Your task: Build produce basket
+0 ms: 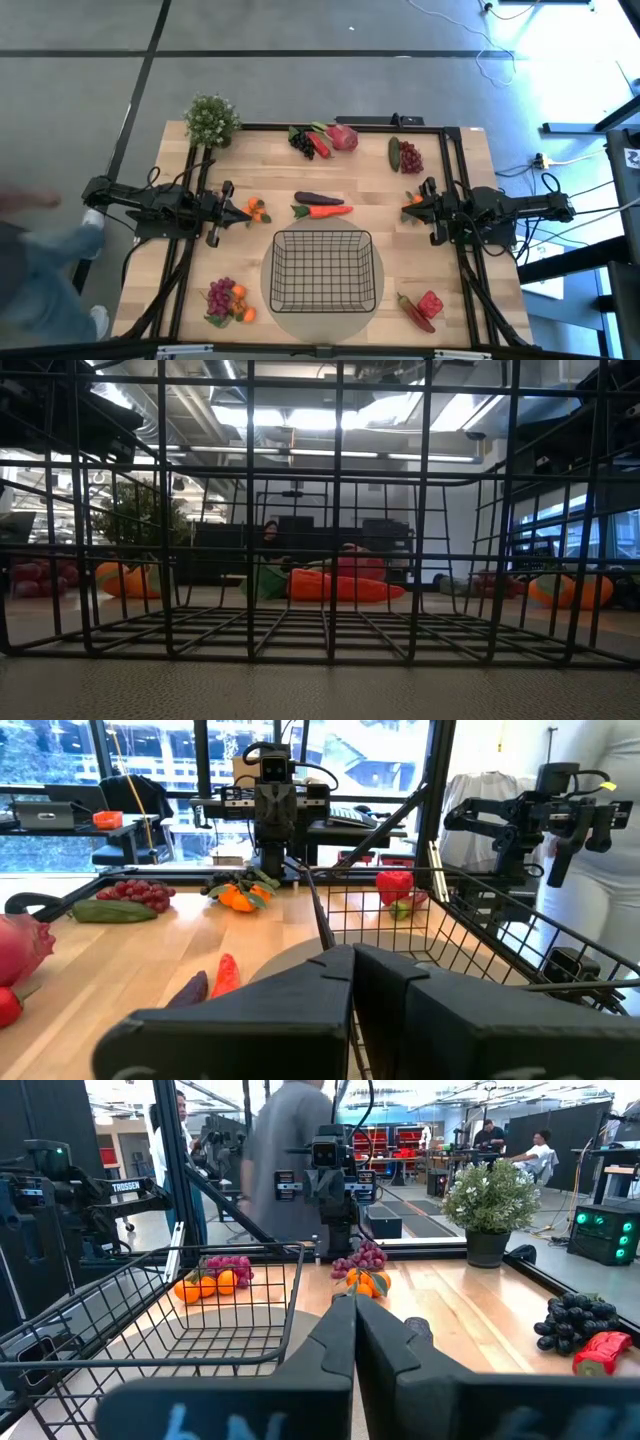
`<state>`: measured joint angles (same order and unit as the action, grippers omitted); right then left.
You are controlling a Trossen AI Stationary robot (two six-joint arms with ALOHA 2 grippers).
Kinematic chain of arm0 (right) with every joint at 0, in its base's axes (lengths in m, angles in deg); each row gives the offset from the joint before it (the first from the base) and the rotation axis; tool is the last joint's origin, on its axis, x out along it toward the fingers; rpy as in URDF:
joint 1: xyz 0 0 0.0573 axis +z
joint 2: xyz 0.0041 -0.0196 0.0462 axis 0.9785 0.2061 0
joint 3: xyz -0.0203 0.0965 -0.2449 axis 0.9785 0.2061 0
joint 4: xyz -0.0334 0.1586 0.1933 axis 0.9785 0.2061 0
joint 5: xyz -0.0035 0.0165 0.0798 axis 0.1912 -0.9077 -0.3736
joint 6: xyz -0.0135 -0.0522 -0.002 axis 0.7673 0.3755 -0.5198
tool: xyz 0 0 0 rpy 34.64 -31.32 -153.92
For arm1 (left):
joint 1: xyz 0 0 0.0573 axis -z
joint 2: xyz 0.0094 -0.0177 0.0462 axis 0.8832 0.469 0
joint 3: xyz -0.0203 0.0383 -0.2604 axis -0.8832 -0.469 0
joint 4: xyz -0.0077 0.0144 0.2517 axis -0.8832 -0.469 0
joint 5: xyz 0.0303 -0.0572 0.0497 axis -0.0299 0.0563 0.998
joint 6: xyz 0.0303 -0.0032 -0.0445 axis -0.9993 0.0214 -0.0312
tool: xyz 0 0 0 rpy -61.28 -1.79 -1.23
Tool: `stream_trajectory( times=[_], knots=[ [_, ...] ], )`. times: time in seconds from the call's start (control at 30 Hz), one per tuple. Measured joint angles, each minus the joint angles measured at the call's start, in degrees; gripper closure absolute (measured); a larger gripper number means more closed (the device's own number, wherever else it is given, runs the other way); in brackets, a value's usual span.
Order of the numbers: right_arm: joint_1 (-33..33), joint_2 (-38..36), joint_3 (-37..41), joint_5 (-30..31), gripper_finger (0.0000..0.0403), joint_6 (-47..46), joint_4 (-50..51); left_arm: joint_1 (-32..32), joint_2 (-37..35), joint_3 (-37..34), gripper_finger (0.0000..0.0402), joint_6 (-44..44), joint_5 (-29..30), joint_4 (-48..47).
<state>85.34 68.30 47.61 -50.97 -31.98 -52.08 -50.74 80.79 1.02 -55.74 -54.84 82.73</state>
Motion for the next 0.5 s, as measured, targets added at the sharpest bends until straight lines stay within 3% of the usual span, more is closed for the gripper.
stream_trajectory(
  times=[0.5],
  knots=[
    [-0.1, 0.0, -0.1, 0.2, 0.0402, -0.3, -0.5, 0.0, 0.0, 0.0, 0.0401, 0.0, 0.0, 0.0]
  ],
)
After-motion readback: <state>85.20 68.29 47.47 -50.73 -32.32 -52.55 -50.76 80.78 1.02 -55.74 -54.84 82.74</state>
